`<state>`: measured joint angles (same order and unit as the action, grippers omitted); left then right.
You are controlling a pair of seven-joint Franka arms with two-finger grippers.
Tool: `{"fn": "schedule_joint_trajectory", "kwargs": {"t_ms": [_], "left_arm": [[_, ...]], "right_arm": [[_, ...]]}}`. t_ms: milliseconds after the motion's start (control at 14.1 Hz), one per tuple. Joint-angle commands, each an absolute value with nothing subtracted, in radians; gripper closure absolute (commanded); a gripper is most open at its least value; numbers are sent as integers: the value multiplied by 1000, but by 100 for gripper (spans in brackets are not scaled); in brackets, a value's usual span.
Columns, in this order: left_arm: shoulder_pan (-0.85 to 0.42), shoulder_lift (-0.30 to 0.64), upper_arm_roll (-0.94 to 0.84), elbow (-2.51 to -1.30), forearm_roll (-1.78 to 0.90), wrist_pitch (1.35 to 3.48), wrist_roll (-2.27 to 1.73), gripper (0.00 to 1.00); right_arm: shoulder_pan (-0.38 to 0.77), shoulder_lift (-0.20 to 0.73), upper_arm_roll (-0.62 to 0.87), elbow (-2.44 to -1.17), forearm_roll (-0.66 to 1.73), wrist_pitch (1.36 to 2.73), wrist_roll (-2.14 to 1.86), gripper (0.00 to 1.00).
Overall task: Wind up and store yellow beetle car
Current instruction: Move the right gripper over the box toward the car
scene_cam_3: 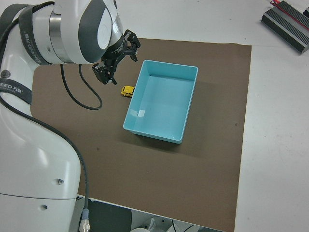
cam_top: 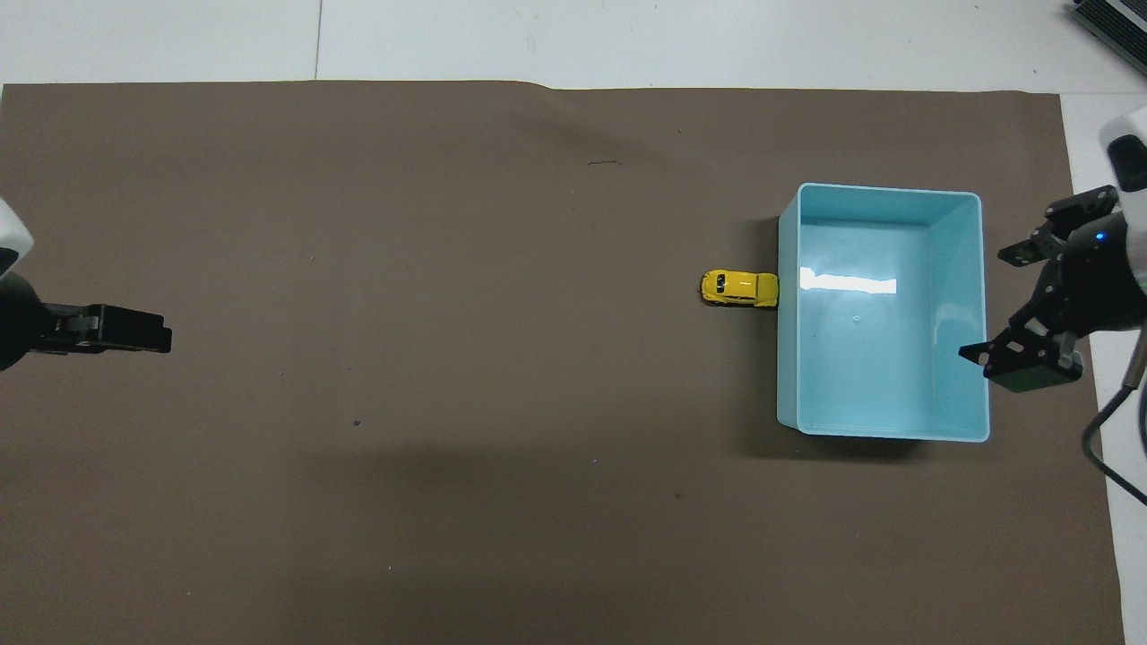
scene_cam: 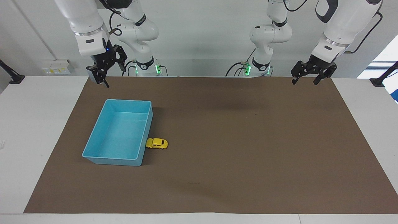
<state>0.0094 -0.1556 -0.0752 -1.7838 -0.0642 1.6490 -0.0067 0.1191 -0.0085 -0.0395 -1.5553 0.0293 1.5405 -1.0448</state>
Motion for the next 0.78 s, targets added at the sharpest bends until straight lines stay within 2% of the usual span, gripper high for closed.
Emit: {"fn": "schedule_joint_trajectory", "kwargs": {"t_ms": [0,708], "left_arm": [[20,-155,-84,-1781,-52,1646,8,0],[23,-161,-80,-1738,-54,1611,5,0]], "right_arm": [[117,56,-34,-1562,41,1574,-1165,0],[172,179,-28,-1551,29,1680,-1308,0]]}}
